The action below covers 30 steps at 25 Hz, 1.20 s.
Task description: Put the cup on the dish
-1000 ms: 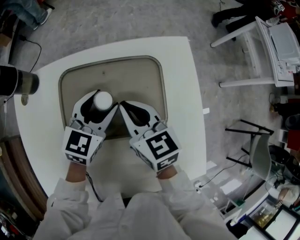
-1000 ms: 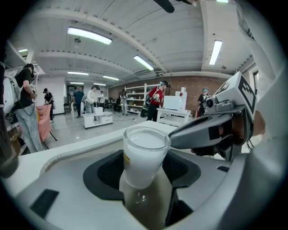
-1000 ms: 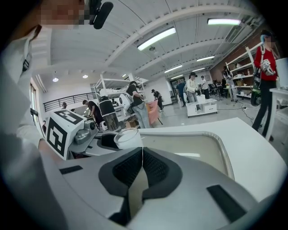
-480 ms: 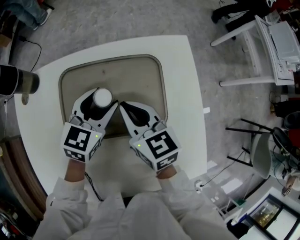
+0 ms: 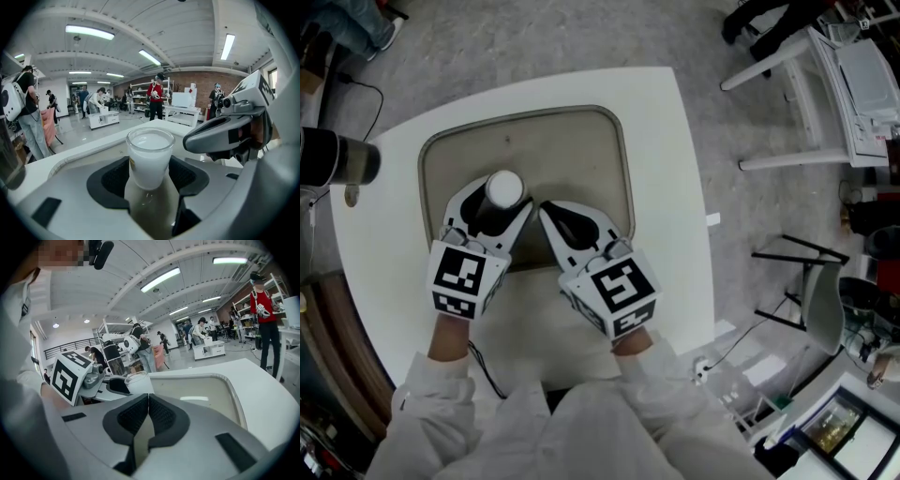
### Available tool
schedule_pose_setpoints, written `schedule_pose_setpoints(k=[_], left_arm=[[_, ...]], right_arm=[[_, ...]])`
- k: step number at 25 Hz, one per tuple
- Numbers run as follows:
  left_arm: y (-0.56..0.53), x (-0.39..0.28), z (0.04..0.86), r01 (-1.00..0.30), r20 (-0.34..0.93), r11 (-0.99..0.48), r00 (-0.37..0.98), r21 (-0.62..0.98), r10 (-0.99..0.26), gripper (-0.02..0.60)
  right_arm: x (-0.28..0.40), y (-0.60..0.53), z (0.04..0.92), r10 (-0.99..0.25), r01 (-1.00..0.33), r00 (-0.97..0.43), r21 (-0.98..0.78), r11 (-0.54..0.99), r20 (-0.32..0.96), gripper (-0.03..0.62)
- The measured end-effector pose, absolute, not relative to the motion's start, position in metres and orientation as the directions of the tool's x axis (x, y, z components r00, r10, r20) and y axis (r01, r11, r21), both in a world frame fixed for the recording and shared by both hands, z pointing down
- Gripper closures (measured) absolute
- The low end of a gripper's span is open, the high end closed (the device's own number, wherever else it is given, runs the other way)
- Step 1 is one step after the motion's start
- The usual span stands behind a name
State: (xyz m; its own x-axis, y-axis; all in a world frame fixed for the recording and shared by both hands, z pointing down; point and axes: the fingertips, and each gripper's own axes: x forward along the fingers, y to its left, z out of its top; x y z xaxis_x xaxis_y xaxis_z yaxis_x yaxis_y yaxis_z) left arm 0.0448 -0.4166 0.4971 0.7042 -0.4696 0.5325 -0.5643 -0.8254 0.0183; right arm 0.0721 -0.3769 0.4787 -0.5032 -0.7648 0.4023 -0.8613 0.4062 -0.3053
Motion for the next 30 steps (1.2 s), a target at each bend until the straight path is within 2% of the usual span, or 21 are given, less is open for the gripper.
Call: schedule_pose_setpoints(k=[16, 19, 25, 30], left_arm=[[-0.39, 0.022, 0.485, -0.624, 0.558, -0.782, 0.65, 0.003, -0.516, 0.318], [-0.405, 0.009, 0.478, -0.633, 0.542, -0.774, 0.656, 0.014, -0.526, 0.318], [-0.442, -0.065, 0.489, -0.629, 0.487, -0.777, 0.689, 0.033, -0.537, 0.318], [-0.427, -0.045, 0.484, -0.633, 0.426, -0.771, 0.717, 0.069, -0.551, 0.319]], right_arm=[[0.074, -0.349, 0.45, -0.772, -0.852, -0.521, -0.278, 0.444, 0.364, 0.579], [0.068, -0.365, 0.444, -0.78, -0.857, -0.513, -0.266, 0.442, 0.357, 0.579], [0.003, -0.406, 0.455, -0.805, -0.886, -0.464, -0.213, 0.412, 0.37, 0.579], [0.023, -0.399, 0.451, -0.817, -0.885, -0.466, -0.183, 0.429, 0.34, 0.579]])
